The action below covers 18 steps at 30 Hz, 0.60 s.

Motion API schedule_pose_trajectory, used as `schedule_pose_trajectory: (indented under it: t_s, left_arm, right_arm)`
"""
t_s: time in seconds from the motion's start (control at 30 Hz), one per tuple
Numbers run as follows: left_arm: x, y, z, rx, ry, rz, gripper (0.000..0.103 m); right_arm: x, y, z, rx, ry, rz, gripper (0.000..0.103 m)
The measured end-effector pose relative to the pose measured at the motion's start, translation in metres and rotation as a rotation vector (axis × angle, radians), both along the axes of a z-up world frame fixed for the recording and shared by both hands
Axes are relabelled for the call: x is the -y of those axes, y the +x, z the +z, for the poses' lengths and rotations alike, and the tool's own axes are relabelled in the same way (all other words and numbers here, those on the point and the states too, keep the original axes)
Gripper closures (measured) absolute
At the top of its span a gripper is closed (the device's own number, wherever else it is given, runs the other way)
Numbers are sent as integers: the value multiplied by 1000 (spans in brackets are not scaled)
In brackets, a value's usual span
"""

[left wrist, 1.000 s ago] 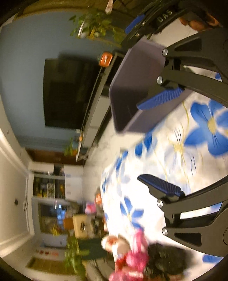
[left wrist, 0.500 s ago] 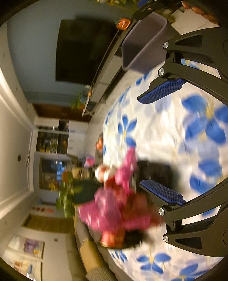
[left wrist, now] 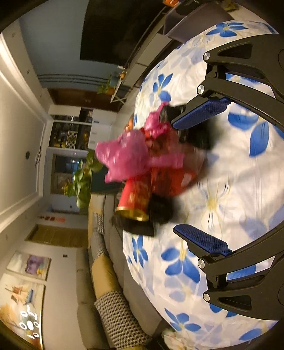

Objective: Collect trash
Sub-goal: 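Move both tools back over the table toward the bags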

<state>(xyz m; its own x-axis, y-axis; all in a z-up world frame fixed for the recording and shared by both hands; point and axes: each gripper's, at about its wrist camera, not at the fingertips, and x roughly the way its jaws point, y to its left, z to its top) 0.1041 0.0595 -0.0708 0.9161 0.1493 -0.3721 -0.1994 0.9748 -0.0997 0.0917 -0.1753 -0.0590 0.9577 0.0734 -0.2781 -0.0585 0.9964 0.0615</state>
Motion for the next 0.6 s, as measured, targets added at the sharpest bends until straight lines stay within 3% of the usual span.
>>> schedule_pose_trajectory:
  t_s: [0.53,0.6]
  left_arm:
    - [-59,-4,7,16,-5,112,16]
    - [-61,-3,8,15,-4,113,16]
  right_arm:
    - [-100,57,-10,-42,-74,167,16]
    - [-108,66,-12,-49,-89,174,22]
